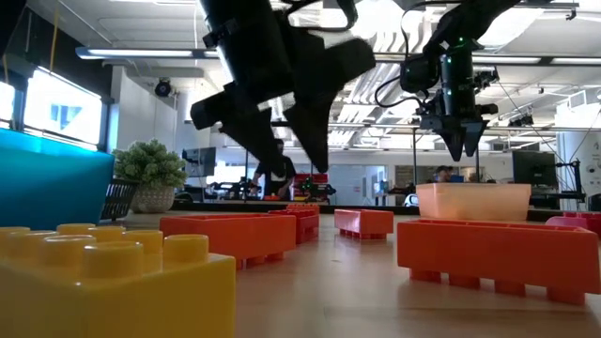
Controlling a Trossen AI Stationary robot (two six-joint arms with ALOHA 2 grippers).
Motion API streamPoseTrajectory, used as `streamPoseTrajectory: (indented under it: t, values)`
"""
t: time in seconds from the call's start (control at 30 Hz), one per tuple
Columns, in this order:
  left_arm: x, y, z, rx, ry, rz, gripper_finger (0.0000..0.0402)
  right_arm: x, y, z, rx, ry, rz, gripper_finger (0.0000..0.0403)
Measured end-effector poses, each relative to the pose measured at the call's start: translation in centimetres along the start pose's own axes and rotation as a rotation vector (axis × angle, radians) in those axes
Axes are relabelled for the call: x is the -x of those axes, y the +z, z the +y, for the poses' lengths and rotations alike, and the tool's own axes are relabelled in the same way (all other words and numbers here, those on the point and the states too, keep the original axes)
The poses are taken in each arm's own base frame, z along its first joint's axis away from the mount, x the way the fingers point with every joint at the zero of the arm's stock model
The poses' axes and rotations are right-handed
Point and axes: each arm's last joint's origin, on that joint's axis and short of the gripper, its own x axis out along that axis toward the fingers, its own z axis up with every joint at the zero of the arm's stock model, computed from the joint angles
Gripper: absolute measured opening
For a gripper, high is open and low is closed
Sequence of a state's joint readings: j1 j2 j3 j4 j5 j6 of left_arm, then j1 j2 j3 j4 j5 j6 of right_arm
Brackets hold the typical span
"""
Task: Sort & place blocks by color
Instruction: Put the red game piece into the black bin
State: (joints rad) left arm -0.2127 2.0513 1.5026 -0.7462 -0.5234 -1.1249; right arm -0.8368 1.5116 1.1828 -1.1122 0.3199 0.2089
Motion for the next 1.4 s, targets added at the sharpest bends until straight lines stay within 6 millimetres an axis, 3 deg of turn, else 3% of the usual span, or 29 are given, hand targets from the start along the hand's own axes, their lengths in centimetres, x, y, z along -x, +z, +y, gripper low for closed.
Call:
streamPoseTrajectory:
  t: [0.83,1.07,1.2,1.4]
  values:
    - [-3.6,-2.8,-1.0,0.055,0.003,0.134,0.0241,0.0,0.0,0.0,-0.001,0.002,-0.002,0.0197]
    - [-3.5,-3.1,-1.1,-0.007,0.003,0.145,0.0239,0.0,0.0,0.0,-0.002,0.012,0.000,0.0197]
    - [-3.3,-3.5,-1.1,-0.072,0.004,0.155,0.0213,0.0,0.0,0.0,-0.004,0.013,0.000,0.0197]
    - [-3.1,-3.6,-1.2,-0.198,-0.005,0.164,0.0139,0.0,0.0,0.0,-0.004,0.014,0.000,0.0197]
